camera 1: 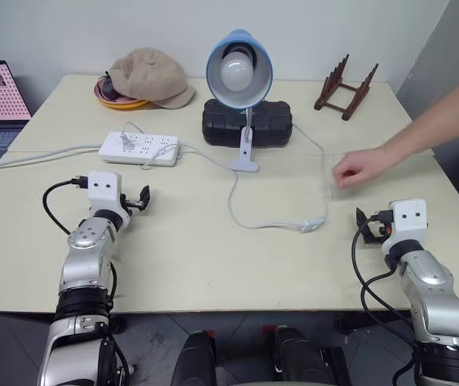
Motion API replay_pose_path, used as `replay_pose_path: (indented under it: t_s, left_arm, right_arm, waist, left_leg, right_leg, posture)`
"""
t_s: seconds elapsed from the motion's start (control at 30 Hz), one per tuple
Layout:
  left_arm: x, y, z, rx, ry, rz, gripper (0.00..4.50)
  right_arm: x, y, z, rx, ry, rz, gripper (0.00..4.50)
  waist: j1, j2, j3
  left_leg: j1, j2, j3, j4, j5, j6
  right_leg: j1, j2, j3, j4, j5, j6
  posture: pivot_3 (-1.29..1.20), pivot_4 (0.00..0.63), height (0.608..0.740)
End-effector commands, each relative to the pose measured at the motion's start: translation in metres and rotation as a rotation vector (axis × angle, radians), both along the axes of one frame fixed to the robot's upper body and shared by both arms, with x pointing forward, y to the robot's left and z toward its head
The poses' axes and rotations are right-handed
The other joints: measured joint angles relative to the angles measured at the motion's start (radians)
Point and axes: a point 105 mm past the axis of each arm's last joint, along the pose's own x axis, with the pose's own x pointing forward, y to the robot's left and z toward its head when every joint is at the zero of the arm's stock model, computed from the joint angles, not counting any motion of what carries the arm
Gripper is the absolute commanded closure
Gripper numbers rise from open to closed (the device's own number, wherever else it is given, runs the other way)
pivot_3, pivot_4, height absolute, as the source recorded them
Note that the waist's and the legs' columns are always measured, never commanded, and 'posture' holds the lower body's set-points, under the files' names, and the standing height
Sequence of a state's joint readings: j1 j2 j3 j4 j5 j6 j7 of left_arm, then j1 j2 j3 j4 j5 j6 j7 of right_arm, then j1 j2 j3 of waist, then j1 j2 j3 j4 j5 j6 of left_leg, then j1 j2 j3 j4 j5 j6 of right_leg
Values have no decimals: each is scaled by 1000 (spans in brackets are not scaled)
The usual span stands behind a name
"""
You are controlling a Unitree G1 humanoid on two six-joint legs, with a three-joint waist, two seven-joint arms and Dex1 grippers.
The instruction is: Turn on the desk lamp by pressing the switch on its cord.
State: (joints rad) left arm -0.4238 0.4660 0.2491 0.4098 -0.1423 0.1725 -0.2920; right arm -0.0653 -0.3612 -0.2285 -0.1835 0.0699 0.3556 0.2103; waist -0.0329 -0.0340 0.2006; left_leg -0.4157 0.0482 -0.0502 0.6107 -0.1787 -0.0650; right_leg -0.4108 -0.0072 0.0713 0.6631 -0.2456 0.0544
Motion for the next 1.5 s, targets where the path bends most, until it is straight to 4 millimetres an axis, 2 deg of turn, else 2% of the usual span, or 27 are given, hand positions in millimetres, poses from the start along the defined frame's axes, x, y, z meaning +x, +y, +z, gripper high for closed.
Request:
replay_pose_path:
  t_s: [0.03, 0.13, 0.2, 0.43, 0.57, 0.63, 0.77, 0.87, 1.3, 1.33, 1.5]
  left_arm:
    - [-1, 0, 16, 6, -45, -15, 0]
    - [-2, -2, 17, 3, -53, -28, 0]
    - [-3, -10, 18, 21, -39, -93, 0]
    - [-24, -70, 44, 109, 18, -564, 0]
    - [-61, -122, 64, 142, 82, -950, 0]
    - [-82, -143, 68, 162, 130, -1123, 0]
    - [-99, -161, 71, 184, 181, -1274, 0]
    - [-110, -178, 71, 209, 187, -1390, 0]
    - [-106, -183, 66, 233, 161, -1411, 0]
    - [-106, -183, 67, 226, 158, -1410, 0]
    - [-107, -184, 67, 217, 154, -1410, 0]
  right_arm:
    - [0, -1, 16, -21, -57, 10, 50]
    - [0, 1, 17, -28, -56, 27, 50]
    - [2, 7, 21, -41, -46, 108, 50]
    - [0, 39, 41, -114, 78, 608, 50]
    - [-10, 51, 39, -206, 253, 936, 50]
    - [-8, 55, 37, -258, 319, 1047, 50]
    - [-1, 57, 32, -339, 375, 1153, 50]
    - [13, 63, 26, -448, 386, 1226, 50]
    - [35, 73, 15, -580, 402, 1347, 50]
    - [36, 74, 17, -569, 392, 1348, 415]
    - [37, 73, 17, -564, 390, 1356, 1527]
  waist:
    - [0, 0, 0]
    - [0, 0, 0]
    - [0, 0, 0]
    - [-3, 0, 0]
    - [-5, 0, 0]
    - [-9, 0, 0]
    - [-18, 0, 1]
    - [-24, 0, 1]
    - [-24, 1, 1]
    - [-24, 1, 1]
    - [-24, 1, 1]
  left_leg:
    - [0, 0, 0, 0, 0, 0]
    - [0, 0, 0, 0, 0, 0]
    - [0, 0, 0, 0, 0, 0]
    - [0, 0, 0, 0, 0, 0]
    - [0, 0, 0, 0, 0, 0]
    - [0, 0, 1, 0, 0, 0]
    - [0, 0, 1, 0, 0, 0]
    - [0, 0, 1, 0, 0, 0]
    - [0, 0, 0, 0, 0, 0]
    - [0, 0, 0, 0, 0, 0]
    - [0, 0, 0, 1, 0, 0]
  right_leg:
    - [0, 0, 0, 0, 0, 0]
    - [0, 0, 0, 0, 0, 0]
    - [0, 0, 0, 0, 0, 0]
    - [0, 0, 0, -1, -2, -3]
    - [1, 0, 0, -1, -3, -5]
    - [1, 0, 0, -3, -3, -5]
    - [1, 0, 0, -2, -3, -5]
    - [1, 0, 0, -2, -3, -5]
    - [0, 0, 0, -1, -1, 0]
    - [0, 0, 0, -1, -1, -1]
    - [0, 0, 0, 0, -1, -1]
  posture:
    - [0, 150, 740]
    - [0, 150, 740]
    - [0, 150, 740]
    - [0, 150, 740]
    - [0, 150, 740]
    - [0, 150, 740]
    - [0, 150, 740]
    - [0, 150, 740]
    - [0, 150, 740]
    - [0, 150, 740]
    - [0, 150, 740]
